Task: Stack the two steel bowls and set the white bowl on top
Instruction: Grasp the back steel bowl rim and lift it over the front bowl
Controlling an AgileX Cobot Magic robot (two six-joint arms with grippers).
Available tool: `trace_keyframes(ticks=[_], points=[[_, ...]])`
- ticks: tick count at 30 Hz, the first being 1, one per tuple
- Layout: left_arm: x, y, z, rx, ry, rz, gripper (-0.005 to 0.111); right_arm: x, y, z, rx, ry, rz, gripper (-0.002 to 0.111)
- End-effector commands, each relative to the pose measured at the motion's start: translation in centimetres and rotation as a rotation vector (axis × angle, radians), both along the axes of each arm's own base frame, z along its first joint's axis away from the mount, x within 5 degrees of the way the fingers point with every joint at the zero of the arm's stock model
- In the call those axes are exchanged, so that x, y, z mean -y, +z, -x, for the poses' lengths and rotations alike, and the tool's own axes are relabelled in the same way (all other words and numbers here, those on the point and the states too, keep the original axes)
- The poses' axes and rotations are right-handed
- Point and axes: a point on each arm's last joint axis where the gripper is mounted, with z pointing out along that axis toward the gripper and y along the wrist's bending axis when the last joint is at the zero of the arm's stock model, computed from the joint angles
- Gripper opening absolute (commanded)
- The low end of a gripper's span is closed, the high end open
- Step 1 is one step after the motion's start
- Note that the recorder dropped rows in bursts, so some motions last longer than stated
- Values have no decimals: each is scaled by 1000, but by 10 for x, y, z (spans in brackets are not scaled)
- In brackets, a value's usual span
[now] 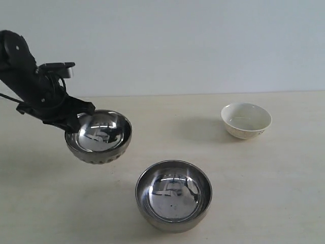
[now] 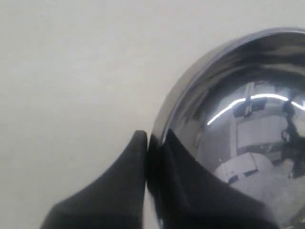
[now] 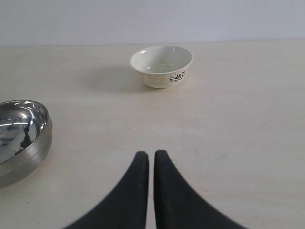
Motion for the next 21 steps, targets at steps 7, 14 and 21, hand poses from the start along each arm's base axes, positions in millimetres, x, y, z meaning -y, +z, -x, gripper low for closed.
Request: trace_keyframes(ticks=[7, 14, 21], points=[[22, 52, 35, -55, -150, 58, 4, 1, 1, 0, 15, -5, 7, 0], [76, 56, 50, -20, -255, 123, 4, 1, 1, 0, 15, -5, 7, 0], [115, 43, 64, -43, -324, 125, 4, 1, 1, 0, 15, -5, 7, 0]])
